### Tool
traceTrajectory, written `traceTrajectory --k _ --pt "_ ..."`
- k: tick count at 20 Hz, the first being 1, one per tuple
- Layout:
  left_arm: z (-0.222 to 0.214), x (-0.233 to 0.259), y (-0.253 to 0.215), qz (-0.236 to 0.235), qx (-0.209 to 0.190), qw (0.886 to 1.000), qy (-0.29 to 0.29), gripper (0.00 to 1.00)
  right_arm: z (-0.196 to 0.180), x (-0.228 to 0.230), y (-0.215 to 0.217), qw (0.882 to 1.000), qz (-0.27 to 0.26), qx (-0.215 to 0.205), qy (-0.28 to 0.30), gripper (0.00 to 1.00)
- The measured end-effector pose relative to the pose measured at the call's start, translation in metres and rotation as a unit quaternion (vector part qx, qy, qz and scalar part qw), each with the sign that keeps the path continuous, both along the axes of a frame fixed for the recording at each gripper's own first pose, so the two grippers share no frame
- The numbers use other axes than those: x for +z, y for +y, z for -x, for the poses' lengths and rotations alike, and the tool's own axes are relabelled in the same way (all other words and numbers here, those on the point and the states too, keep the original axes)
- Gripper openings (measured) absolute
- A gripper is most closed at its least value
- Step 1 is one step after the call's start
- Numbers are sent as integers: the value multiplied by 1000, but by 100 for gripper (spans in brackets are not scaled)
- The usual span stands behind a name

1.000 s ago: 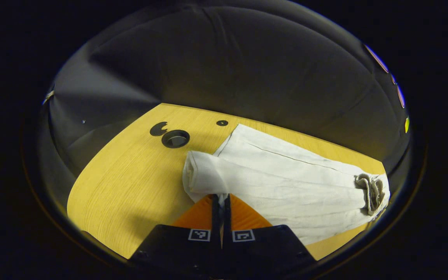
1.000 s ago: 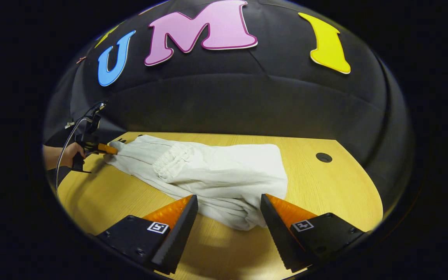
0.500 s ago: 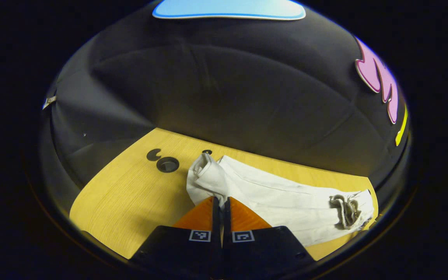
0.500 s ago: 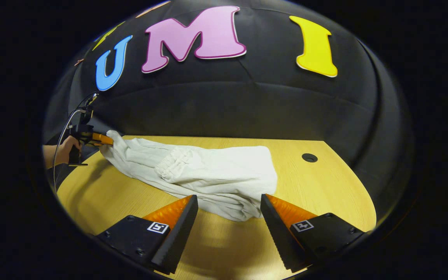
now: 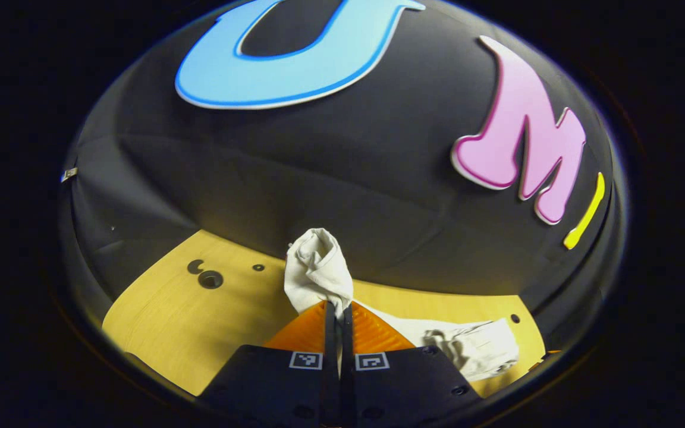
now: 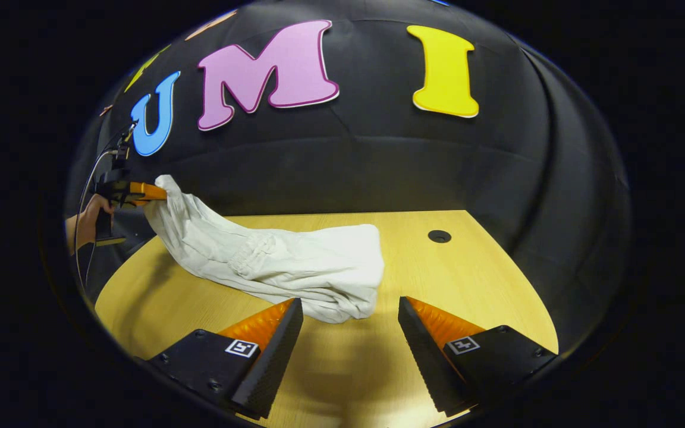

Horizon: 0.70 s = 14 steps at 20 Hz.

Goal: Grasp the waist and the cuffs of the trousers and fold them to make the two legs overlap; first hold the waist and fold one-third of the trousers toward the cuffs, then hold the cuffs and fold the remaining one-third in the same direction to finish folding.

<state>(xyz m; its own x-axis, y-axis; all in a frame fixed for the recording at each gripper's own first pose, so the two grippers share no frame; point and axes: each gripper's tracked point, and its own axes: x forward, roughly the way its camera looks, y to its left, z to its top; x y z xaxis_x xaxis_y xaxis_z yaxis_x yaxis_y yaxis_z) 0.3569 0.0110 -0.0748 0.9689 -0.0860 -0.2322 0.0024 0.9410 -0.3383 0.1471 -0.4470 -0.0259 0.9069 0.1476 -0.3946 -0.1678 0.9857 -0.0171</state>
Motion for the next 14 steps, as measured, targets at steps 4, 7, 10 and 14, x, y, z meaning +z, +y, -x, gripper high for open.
traceTrajectory --k 4,7,10,14 --pt "13 46 -72 39 -29 998 -30 5 15 22 -24 1000 3 -16 -11 99" --pt "22 70 -127 41 -60 996 -47 6 26 37 -44 999 -7 -37 -16 98" --pt "28 78 -191 56 -101 992 -50 6 42 47 -59 998 -29 -59 -22 98" --pt "29 70 -266 55 -151 986 -35 6 63 50 -80 996 -42 -80 -25 98"
